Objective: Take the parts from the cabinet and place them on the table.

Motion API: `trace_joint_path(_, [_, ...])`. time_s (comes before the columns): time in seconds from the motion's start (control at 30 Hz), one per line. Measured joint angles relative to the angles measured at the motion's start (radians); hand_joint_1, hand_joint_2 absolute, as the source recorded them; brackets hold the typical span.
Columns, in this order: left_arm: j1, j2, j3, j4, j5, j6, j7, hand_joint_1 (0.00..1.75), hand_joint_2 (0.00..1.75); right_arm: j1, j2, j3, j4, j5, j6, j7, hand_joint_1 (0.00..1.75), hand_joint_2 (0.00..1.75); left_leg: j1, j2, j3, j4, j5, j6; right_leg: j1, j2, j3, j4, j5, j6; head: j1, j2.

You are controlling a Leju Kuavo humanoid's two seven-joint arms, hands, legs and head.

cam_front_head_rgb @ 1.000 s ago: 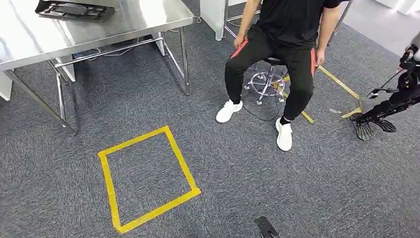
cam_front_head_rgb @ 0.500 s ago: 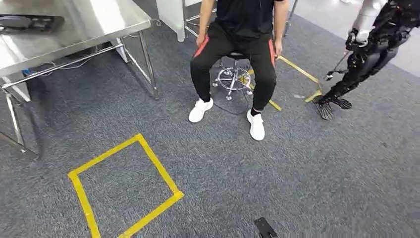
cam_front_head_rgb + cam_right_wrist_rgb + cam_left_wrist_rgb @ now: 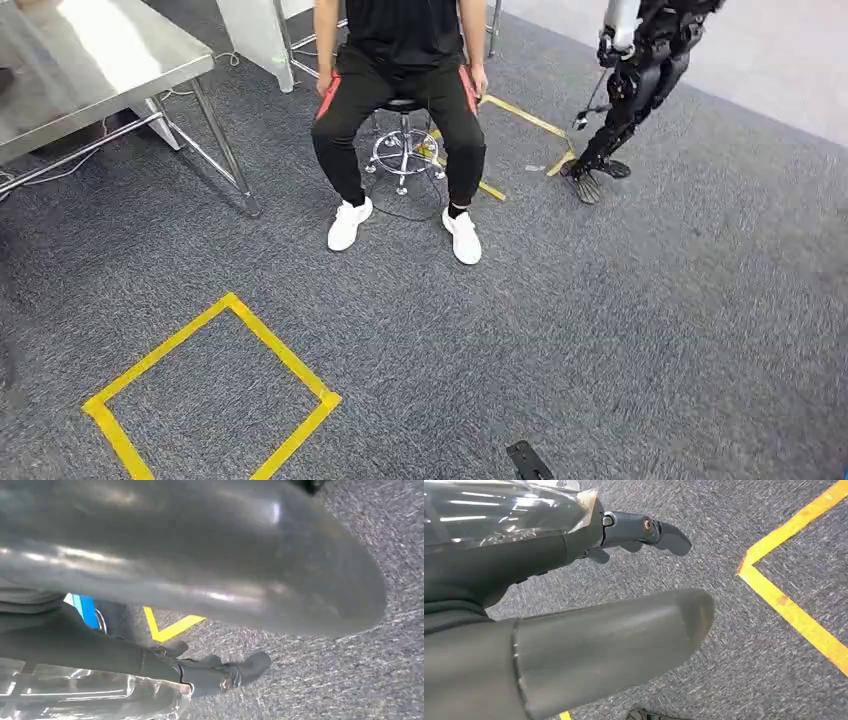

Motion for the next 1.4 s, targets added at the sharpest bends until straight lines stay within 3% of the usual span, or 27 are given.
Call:
trace_joint_path(0.07, [-0.004,-0.001,0.0,0.0,0.0,0.006,0.002,0.0,0.0,0.004,0.0,0.0,0.0,0.005,0.01,0.002,0.0,0.0,0.003,0.01,0.005,-0.005,-0.005,-0.014,-0.011,0.021,0.007,-0.01,0.008,-0.016,0.0,0.0])
trace_joint_path(0.1, [-0.006,0.0,0.0,0.0,0.001,0.009,0.001,0.0,0.0,0.006,0.002,0.0,0.0,0.007,0.011,0.001,0.0,0.0,0.008,-0.042,-0.001,0.018,-0.026,-0.018,-0.021,0.031,0.004,-0.013,0.01,-0.02,-0.003,0.0])
trace_joint_path(0.13, [-0.006,-0.002,0.0,0.0,0.002,0.01,-0.003,0.0,0.0,0.004,0.0,0.0,0.0,0.009,0.011,0.0,0.0,0.0,0.009,-0.075,-0.024,0.071,-0.062,-0.016,-0.021,0.037,0.003,-0.012,0.013,-0.03,-0.006,0.0])
trace_joint_path(0.2, [-0.001,-0.002,0.0,0.001,0.012,0.014,-0.008,0.0,0.0,0.0,0.002,0.0,0.0,0.012,0.011,-0.002,0.0,0.0,0.009,-0.105,-0.102,0.237,-0.144,-0.016,-0.017,0.06,0.002,-0.012,0.013,-0.042,-0.007,0.0])
trace_joint_path(0.23, [0.001,-0.002,0.0,0.001,0.013,0.016,-0.01,0.0,0.0,0.001,0.002,0.0,0.0,0.012,0.011,-0.003,0.0,0.0,0.009,-0.11,-0.134,0.299,-0.158,-0.017,-0.014,0.074,0.002,-0.012,0.013,-0.042,-0.007,0.0])
trace_joint_path(0.3, [0.002,-0.002,0.001,0.001,0.014,0.019,-0.011,0.0,0.0,0.003,0.002,0.0,0.0,0.013,0.013,-0.003,0.0,0.0,0.01,-0.111,-0.132,0.276,-0.114,-0.017,-0.014,0.102,0.004,-0.01,0.013,-0.042,-0.007,0.0])
trace_joint_path(0.37, [0.001,-0.002,0.001,0.001,0.012,0.024,-0.014,0.0,0.0,0.001,0.001,0.0,0.0,0.013,0.018,-0.003,0.0,0.0,0.019,-0.128,-0.062,0.119,-0.019,-0.02,-0.017,0.132,0.005,-0.002,0.012,-0.04,-0.007,0.0])
trace_joint_path(0.4, [0.001,-0.002,0.001,0.001,0.011,0.028,-0.016,0.0,0.0,0.001,0.0,0.0,0.0,0.013,0.021,-0.003,0.0,0.0,0.027,-0.179,-0.032,0.048,0.005,-0.022,-0.017,0.144,-0.002,0.006,0.007,-0.031,-0.007,0.0])
trace_joint_path(0.43, [0.001,-0.004,0.001,0.002,0.01,0.029,-0.016,0.0,0.0,-0.003,-0.002,0.0,0.0,0.013,0.022,-0.003,0.0,0.0,0.027,-0.206,-0.024,0.028,-0.011,-0.023,-0.006,0.155,-0.012,0.021,0.002,-0.023,-0.008,0.0])
trace_joint_path(0.53, [-0.001,-0.009,0.001,0.002,0.0,0.038,-0.019,0.0,0.0,0.002,-0.005,0.0,0.0,0.013,0.022,-0.003,0.0,0.0,0.011,-0.172,-0.031,0.035,-0.005,0.0,-0.02,0.188,-0.025,0.007,0.017,0.0,-0.006,0.0])
trace_joint_path(0.57, [-0.004,-0.014,0.002,0.002,0.0,0.039,-0.019,0.0,0.0,0.004,-0.009,0.0,0.0,0.014,0.022,-0.001,0.0,0.0,0.017,-0.158,-0.029,0.026,0.001,0.01,-0.013,0.194,-0.037,0.008,0.017,0.005,-0.006,0.0])
trace_joint_path(0.63, [-0.007,-0.014,0.003,0.002,-0.002,0.04,-0.021,0.0,0.0,0.002,-0.009,0.001,0.0,0.014,0.022,0.0,0.0,0.0,0.016,-0.135,-0.026,0.02,0.006,0.025,-0.009,0.088,-0.065,0.07,-0.013,0.001,-0.001,0.0])
trace_joint_path(0.7, [-0.004,-0.015,0.003,0.002,-0.005,0.04,-0.021,0.0,0.0,-0.008,-0.008,0.002,0.0,0.014,0.022,0.0,0.0,0.0,0.01,-0.098,-0.027,0.02,0.004,0.031,-0.009,0.064,-0.15,0.237,-0.078,-0.009,-0.001,0.0])
trace_joint_path(0.77, [-0.006,-0.018,0.003,0.002,-0.01,0.042,-0.02,0.0,0.0,-0.006,-0.011,0.002,0.0,0.01,0.024,0.003,0.0,0.0,0.008,-0.07,-0.027,0.02,0.002,0.032,-0.011,0.06,-0.192,0.328,-0.095,-0.002,-0.001,0.0])
trace_joint_path(0.8, [-0.008,-0.021,0.003,0.002,-0.011,0.042,-0.02,0.0,0.0,-0.004,-0.013,0.002,0.0,0.007,0.024,0.005,0.0,0.0,0.008,-0.06,-0.026,0.02,0.002,0.032,-0.011,0.059,-0.18,0.306,-0.083,0.004,0.0,0.0])
trace_joint_path(0.87, [-0.012,-0.026,0.002,0.002,-0.021,0.042,-0.016,0.0,0.0,-0.004,-0.016,0.001,0.0,0.002,0.024,0.006,0.0,0.0,0.009,-0.038,-0.023,0.02,-0.001,0.028,-0.013,0.044,-0.1,0.154,-0.022,0.02,0.0,0.0])
trace_joint_path(0.9, [-0.016,-0.028,-0.001,0.002,-0.027,0.042,-0.011,0.0,0.0,-0.006,-0.016,0.0,0.0,-0.005,0.023,0.006,0.0,0.0,0.008,-0.027,-0.019,0.02,-0.004,0.024,-0.012,0.003,-0.044,0.058,0.007,0.024,-0.001,0.0])
trace_joint_path(0.93, [-0.019,-0.029,-0.004,0.002,-0.032,0.042,-0.006,0.0,0.0,-0.01,-0.014,-0.001,0.0,-0.01,0.021,0.006,0.0,0.0,-0.003,-0.02,-0.017,0.023,-0.009,0.016,-0.002,-0.041,-0.02,0.009,0.004,0.015,0.002,0.0])
trace_joint_path(1.07, [-0.03,-0.038,-0.013,0.001,-0.039,0.042,0.006,0.0,0.0,-0.004,-0.012,-0.008,0.0,-0.02,0.019,0.007,0.0,0.0,-0.002,0.021,0.0,0.009,-0.011,-0.003,0.008,0.012,-0.031,0.011,0.011,-0.013,-0.002,0.0])
trace_joint_path(1.1, [-0.032,-0.041,-0.016,0.0,-0.04,0.043,0.007,0.0,0.0,0.001,-0.013,-0.008,0.0,-0.021,0.018,0.008,0.0,0.0,0.006,-0.006,-0.002,0.02,-0.024,-0.013,-0.021,0.026,-0.017,0.002,0.017,-0.025,-0.004,0.0])
trace_joint_path(1.13, [-0.033,-0.04,-0.016,0.0,-0.04,0.046,0.008,0.0,0.0,0.001,-0.008,-0.009,0.0,-0.023,0.018,0.01,0.0,0.0,0.005,-0.053,-0.016,0.054,-0.051,-0.012,-0.014,0.035,-0.017,0.002,0.017,-0.029,-0.006,0.0])
trace_joint_path(1.17, [-0.032,-0.042,-0.017,0.0,-0.04,0.049,0.01,0.0,0.0,-0.001,-0.01,-0.011,0.0,-0.024,0.018,0.01,0.0,0.0,0.006,-0.081,-0.045,0.119,-0.091,-0.01,-0.014,0.043,-0.017,0.003,0.018,-0.044,-0.01,0.0])
trace_joint_path(1.23, [-0.025,-0.043,-0.018,0.0,-0.039,0.054,0.013,0.0,0.0,-0.004,-0.009,-0.014,0.0,-0.023,0.018,0.011,0.0,0.0,0.005,-0.106,-0.121,0.274,-0.157,-0.01,-0.009,0.072,-0.018,0.003,0.018,-0.049,-0.01,0.0])
trace_joint_path(1.27, [-0.025,-0.043,-0.018,0.0,-0.038,0.054,0.013,0.0,0.0,-0.002,-0.009,-0.014,0.0,-0.021,0.018,0.011,0.0,0.0,0.005,-0.11,-0.144,0.312,-0.161,-0.01,-0.008,0.086,-0.017,0.004,0.018,-0.049,-0.01,0.0])
trace_joint_path(1.33, [-0.025,-0.043,-0.017,0.0,-0.035,0.054,0.013,0.0,0.0,0.003,-0.009,-0.014,0.0,-0.016,0.022,0.01,0.0,0.0,0.006,-0.111,-0.13,0.258,-0.101,-0.009,-0.007,0.115,-0.013,0.005,0.018,-0.049,-0.01,0.0])
trace_joint_path(1.37, [-0.026,-0.043,-0.017,0.0,-0.036,0.054,0.014,0.0,0.0,0.003,-0.009,-0.014,0.0,-0.013,0.022,0.01,0.0,0.0,0.01,-0.116,-0.097,0.184,-0.052,-0.01,-0.009,0.131,-0.011,0.006,0.017,-0.048,-0.01,0.0])
trace_joint_path(1.4, [-0.026,-0.041,-0.017,0.0,-0.036,0.054,0.015,0.0,0.0,0.003,-0.008,-0.014,0.0,-0.011,0.025,0.006,0.0,0.0,0.017,-0.145,-0.056,0.091,-0.003,-0.012,-0.01,0.148,-0.011,0.01,0.015,-0.044,-0.01,0.0])
